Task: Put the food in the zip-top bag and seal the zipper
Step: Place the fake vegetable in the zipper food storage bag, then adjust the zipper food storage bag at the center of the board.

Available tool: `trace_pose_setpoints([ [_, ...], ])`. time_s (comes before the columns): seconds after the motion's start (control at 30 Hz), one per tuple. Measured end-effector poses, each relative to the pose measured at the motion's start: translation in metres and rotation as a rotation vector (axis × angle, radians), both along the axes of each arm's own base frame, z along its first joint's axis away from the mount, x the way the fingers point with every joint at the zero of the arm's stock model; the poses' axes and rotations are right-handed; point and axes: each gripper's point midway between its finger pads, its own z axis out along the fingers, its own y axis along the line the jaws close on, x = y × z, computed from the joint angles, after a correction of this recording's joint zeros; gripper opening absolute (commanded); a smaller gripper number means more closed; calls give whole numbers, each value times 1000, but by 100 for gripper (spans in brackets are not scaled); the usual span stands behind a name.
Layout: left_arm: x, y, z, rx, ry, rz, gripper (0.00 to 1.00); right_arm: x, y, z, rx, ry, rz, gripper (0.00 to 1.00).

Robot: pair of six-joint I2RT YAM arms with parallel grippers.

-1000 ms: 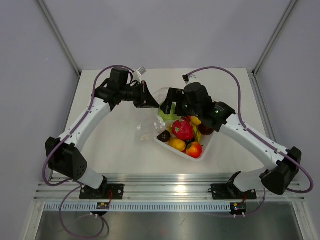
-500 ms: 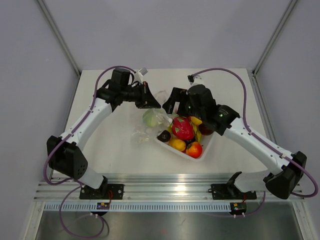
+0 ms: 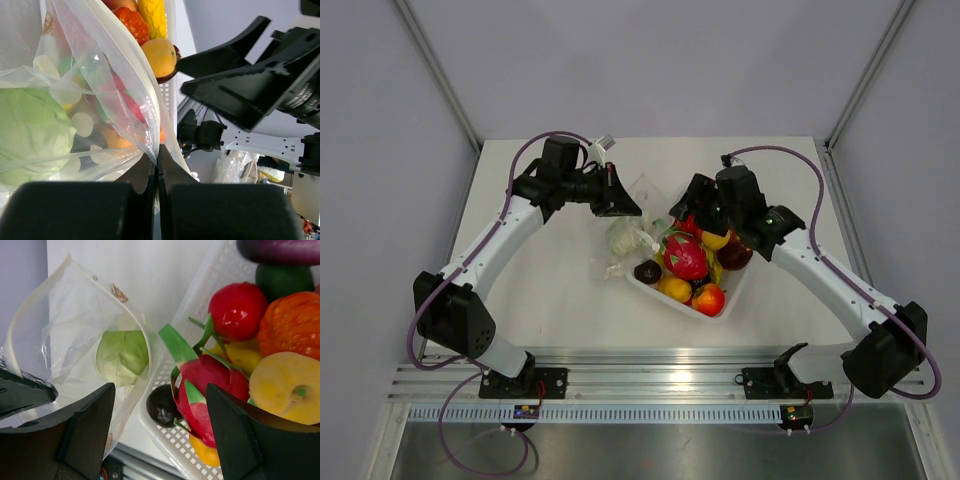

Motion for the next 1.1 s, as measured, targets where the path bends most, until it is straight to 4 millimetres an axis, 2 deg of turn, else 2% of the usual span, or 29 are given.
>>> trace_pose_setpoints([
  [0.13,0,0,0,-1,0,-1,0,-3,16,-20,11,71,71,80],
  [0.23,0,0,0,0,0,-1,0,-4,24,-33,10,113,108,72],
  [0.27,0,0,0,0,0,-2,0,-3,27,-36,11,122,118,60],
  [0.33,-1,0,-1,3,-4,-5,0,0,34,-40,9,136,144,43],
  [0.37,-1,1,-2,7,-3,-8,0,3,37,-41,12,139,151,21],
  [0.4,-3,2,-4,15,-2,-11,0,6,40,-42,11,140,162,11],
  [0.43,-4,3,-5,23,3,-13,0,7,43,-43,19,144,166,3],
  [0.47,-4,7,-9,38,6,-13,0,9,46,-44,27,144,174,0],
  [0.57,-3,20,-18,95,11,10,0,9,54,-42,40,147,196,0],
  [0.6,0,28,-22,121,7,31,7,10,58,-38,43,141,205,0],
  [0.63,3,37,-27,156,3,57,16,12,64,-33,47,130,215,0],
  [0.67,6,45,-31,191,2,79,38,13,72,-27,52,117,230,0],
  [0.77,12,69,-41,299,-1,142,60,11,101,-8,69,75,281,0],
  [0.8,13,75,-44,335,2,161,65,9,110,-4,74,67,298,0],
  [0.93,14,95,-47,466,2,228,66,2,140,1,101,59,319,0],
  [1.1,12,117,-43,626,-22,313,64,3,146,-4,112,75,289,0],
])
